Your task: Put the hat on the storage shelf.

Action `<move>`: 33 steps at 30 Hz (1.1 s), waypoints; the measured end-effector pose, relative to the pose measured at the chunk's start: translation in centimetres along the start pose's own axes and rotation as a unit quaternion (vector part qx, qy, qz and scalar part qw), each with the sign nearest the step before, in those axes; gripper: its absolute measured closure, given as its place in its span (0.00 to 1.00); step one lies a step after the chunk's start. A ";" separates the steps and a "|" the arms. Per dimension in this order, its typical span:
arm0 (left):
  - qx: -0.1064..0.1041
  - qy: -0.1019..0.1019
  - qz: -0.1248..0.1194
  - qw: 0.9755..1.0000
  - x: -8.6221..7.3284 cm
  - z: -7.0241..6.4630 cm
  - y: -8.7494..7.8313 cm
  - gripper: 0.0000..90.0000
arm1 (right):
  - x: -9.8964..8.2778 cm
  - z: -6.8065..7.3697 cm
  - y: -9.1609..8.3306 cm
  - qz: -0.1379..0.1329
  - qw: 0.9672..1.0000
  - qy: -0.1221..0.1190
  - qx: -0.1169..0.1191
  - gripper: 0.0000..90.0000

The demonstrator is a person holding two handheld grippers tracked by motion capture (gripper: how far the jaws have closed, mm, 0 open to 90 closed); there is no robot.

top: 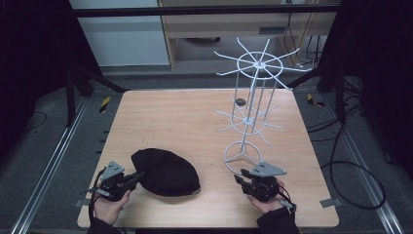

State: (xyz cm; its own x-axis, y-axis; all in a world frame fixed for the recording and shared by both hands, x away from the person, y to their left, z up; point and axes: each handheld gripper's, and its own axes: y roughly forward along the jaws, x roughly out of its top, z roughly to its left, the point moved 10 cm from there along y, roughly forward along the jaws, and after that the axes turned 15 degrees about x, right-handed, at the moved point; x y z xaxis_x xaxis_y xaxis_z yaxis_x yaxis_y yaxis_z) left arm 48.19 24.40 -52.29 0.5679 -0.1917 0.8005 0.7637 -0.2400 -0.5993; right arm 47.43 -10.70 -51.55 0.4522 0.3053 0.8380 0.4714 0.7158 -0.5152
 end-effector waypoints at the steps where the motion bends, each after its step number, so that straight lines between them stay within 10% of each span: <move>1: 0.003 0.001 0.003 1.000 -0.2 0.1 0.1 0.91 | -0.2 -0.3 -0.3 -0.001 1.000 0.003 -0.004 0.69; 10: 0.047 -0.001 0.000 0.999 -0.2 0.9 -1.2 0.67 | -1.9 -3.6 -3.1 -0.010 0.998 0.028 -0.054 0.61; 25: 0.020 -0.006 0.014 1.000 -1.0 0.4 -3.2 0.45 | -2.6 -5.0 -3.8 -0.010 0.997 0.038 -0.069 0.53; 29: 0.060 0.040 0.027 0.997 -1.0 1.3 -3.2 0.26 | -2.7 -4.9 -3.6 -0.007 0.997 0.039 -0.067 0.50; 33: 0.055 0.054 0.021 0.997 -0.1 1.2 -3.1 0.25 | -2.7 -5.0 -3.6 -0.006 0.997 0.036 -0.069 0.50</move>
State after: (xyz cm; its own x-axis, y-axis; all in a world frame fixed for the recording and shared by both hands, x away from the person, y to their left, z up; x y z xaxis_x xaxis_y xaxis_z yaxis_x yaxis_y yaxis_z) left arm 46.10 26.30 -50.52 0.5681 -0.3029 0.7652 0.7722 -0.1252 -0.6229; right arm 48.32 -17.24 -52.85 0.4972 0.2472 0.8317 0.5749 0.6241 -0.5291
